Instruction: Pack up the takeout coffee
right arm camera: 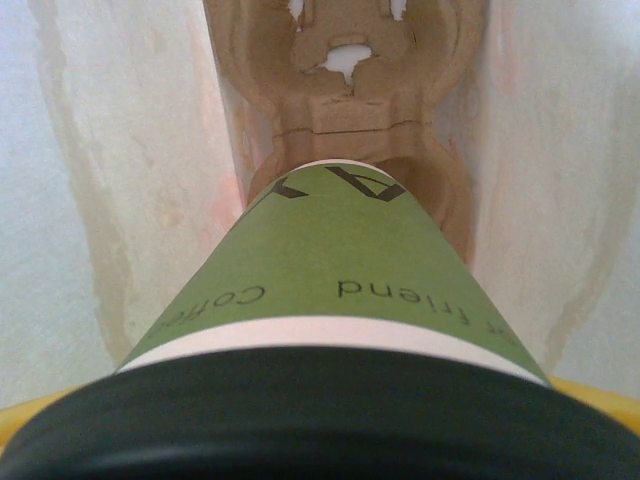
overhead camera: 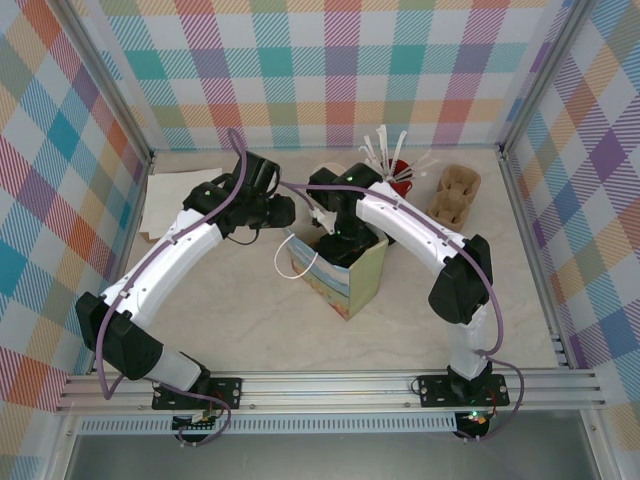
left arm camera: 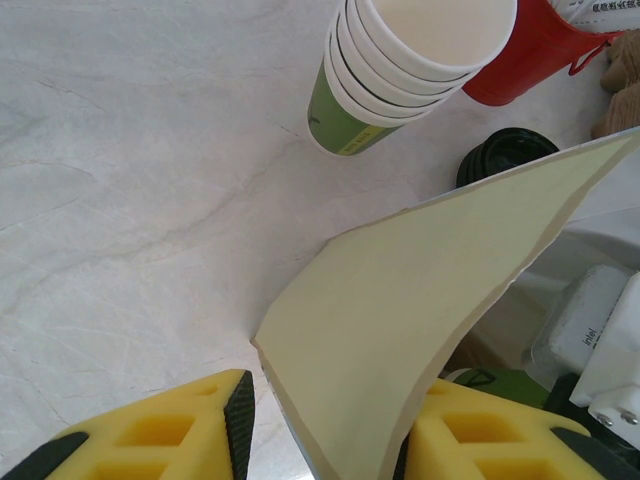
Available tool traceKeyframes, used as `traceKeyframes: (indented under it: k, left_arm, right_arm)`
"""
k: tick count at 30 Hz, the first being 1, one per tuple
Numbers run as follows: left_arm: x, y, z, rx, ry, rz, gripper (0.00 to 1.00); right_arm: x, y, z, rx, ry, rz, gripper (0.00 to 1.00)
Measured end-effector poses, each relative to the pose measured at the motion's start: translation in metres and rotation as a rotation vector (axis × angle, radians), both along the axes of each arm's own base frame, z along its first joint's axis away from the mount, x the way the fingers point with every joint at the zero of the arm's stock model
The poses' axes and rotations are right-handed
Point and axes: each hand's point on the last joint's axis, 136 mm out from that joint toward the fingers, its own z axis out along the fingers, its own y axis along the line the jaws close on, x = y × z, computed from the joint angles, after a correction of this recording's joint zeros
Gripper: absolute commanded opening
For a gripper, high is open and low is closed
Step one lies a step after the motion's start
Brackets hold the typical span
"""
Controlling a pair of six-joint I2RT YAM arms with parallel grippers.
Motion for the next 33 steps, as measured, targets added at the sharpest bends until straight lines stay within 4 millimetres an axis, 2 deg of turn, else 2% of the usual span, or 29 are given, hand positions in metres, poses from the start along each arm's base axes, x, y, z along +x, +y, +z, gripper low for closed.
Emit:
traceKeyframes:
  k: [18,28,33]
  left_arm:
    - [0.000,0.000,0.000,0.000,0.000,0.000,0.41]
    - [0.000,0.000,0.000,0.000,0.000,0.000,0.41]
    - [0.000,0.000,0.000,0.000,0.000,0.000,0.41]
  right_arm:
    - [-0.004,-0.010,0.000,-0.046,0.009,0.005,0.69]
    - [-0.001,-0.010,-0.015,-0.084,0.031,0.015,0.69]
    - [0.000,-0.010,-0.016,-0.087,0.029,0.016,0.69]
